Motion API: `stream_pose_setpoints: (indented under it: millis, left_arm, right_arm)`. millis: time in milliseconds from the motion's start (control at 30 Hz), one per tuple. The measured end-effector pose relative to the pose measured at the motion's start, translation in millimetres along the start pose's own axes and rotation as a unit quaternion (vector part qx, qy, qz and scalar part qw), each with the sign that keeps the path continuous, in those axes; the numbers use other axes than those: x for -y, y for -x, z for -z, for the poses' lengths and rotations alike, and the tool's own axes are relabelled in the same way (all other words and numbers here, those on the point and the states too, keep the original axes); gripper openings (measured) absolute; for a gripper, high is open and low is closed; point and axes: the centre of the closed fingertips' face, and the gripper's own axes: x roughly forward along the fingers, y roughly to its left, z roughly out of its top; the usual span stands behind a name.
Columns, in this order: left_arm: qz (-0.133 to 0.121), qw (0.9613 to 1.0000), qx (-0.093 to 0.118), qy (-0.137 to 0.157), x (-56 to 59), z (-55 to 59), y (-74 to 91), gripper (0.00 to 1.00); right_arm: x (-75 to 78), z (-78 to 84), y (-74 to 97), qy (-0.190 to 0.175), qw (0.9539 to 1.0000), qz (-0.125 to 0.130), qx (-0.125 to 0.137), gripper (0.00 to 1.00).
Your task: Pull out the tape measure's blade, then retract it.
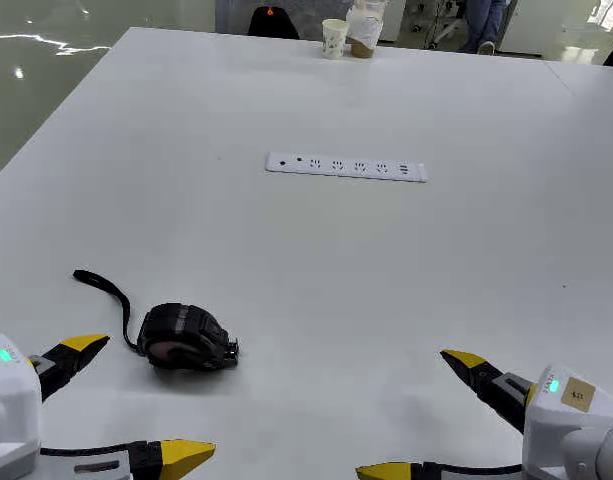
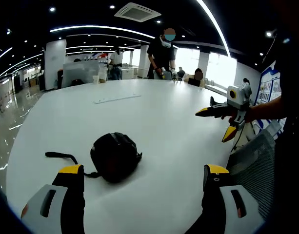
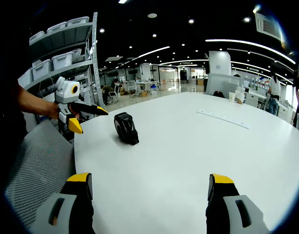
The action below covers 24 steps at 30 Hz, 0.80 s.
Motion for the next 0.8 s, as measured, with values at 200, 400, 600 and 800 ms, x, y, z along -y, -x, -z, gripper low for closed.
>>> stream_pose_setpoints:
  millis: [200, 400, 600, 800]
  left_arm:
    - [0.001, 1.0, -0.002, -0.003, 0.9, 0.3, 2.8, 0.99]
    - [0.005, 1.0, 0.001, -0.001, 2.1, -0.9, 4.0, 0.99]
    - [0.001, 1.0, 0.003, -0.001, 1.0, -1.7, 4.3, 0.99]
    - [0.004, 1.0, 0.0, -0.004, 2.3, -1.2, 5.6, 0.99]
  right_arm:
    - [-0.7, 1.3, 0.7, 0.0, 1.0, 0.0, -0.001, 0.99]
    - [2.0, 2.7, 4.3, -0.002, 1.0, 0.005, -0.002, 0.99]
    - [2.6, 3.8, 7.5, -0.003, 1.0, 0.007, -0.002, 0.99]
    - [3.4, 4.2, 10.0, -0.005, 0.9999, 0.009, -0.002, 0.99]
